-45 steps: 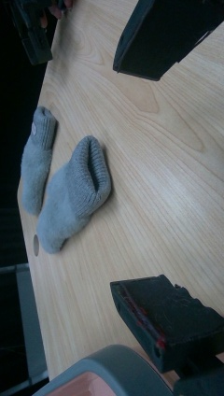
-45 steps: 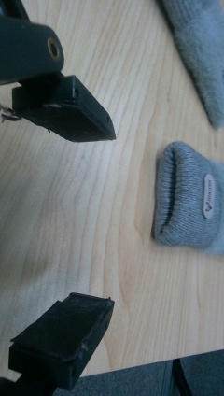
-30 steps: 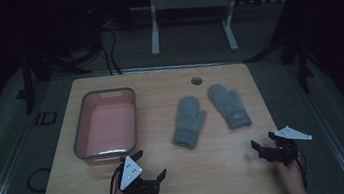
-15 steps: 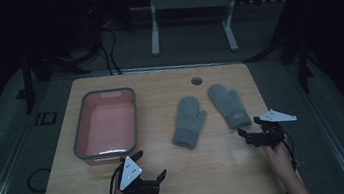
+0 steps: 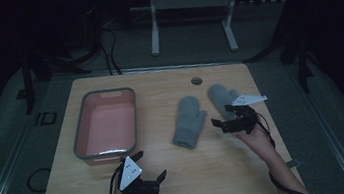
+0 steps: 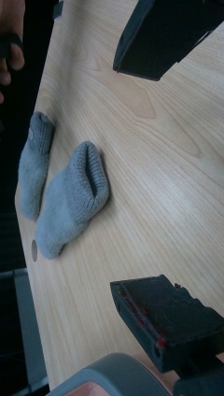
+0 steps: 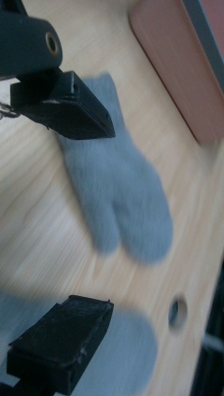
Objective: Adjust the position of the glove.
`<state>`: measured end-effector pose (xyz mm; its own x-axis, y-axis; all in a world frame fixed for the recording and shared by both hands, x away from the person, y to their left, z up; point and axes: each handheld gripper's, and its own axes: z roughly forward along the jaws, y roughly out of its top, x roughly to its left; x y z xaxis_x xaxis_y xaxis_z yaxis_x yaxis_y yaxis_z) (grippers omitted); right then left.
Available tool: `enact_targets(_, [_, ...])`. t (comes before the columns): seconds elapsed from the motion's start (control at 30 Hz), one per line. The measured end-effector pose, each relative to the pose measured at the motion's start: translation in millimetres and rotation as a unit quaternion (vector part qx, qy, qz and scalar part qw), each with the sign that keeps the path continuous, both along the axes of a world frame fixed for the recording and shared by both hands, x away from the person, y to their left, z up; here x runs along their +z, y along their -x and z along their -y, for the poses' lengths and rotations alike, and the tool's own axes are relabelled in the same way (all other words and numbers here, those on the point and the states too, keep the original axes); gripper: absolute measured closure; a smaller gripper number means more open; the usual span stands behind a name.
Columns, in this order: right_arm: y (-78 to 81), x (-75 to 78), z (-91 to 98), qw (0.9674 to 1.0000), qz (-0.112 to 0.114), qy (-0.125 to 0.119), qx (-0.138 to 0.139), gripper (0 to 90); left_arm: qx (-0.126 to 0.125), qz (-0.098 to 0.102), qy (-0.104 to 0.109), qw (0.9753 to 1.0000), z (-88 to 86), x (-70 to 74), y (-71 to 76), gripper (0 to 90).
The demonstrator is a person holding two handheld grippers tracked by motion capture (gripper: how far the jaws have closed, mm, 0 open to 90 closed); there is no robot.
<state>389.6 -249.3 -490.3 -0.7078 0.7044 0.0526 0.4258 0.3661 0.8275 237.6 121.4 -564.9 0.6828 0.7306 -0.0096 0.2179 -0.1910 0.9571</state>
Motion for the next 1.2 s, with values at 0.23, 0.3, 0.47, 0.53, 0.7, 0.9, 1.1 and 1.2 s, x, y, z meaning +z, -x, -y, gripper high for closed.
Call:
enact_targets(0.23, [-15.0,-7.0,-38.0,0.9987,-0.011,0.015,0.048,19.6,-0.003,0.002,-0.002,1.0000,0.2,0.3,0.4,0.1])
enact_targets(0.3, [-20.3,-9.8,-47.5,0.9983,-0.008,0.021,0.053,21.6,-0.004,0.002,-0.003,1.0000,0.3,0.4,0.7,0.1])
enact_targets(0.47, [-34.8,-17.4,-68.3,0.9975,-0.010,0.033,0.061,29.4,-0.006,0.002,-0.004,1.0000,0.0,0.6,0.8,0.1])
enact_targets(0.53, [-40.5,-21.6,-75.1,0.9971,-0.008,0.049,0.058,31.7,-0.006,0.002,-0.003,1.0000,-0.3,0.8,1.0,0.1])
enact_targets(0.7, [-54.2,-31.8,-87.8,0.9961,-0.013,0.066,0.057,33.9,-0.007,0.001,-0.002,1.0000,-0.7,1.2,1.1,0.1])
enact_targets(0.9, [-67.6,-43.4,-94.9,0.9944,-0.018,0.089,0.053,36.7,-0.009,0.001,0.000,1.0000,-0.5,1.4,1.6,0.1])
enact_targets(1.1, [-72.3,-58.1,-95.1,0.9920,-0.028,0.109,0.057,46.2,-0.010,0.000,-0.001,0.9999,-0.2,1.1,1.5,0.1])
enact_targets(1.2, [-72.3,-59.7,-93.4,0.9920,-0.029,0.105,0.063,58.1,-0.011,0.000,-0.002,0.9999,0.2,0.9,1.5,0.1])
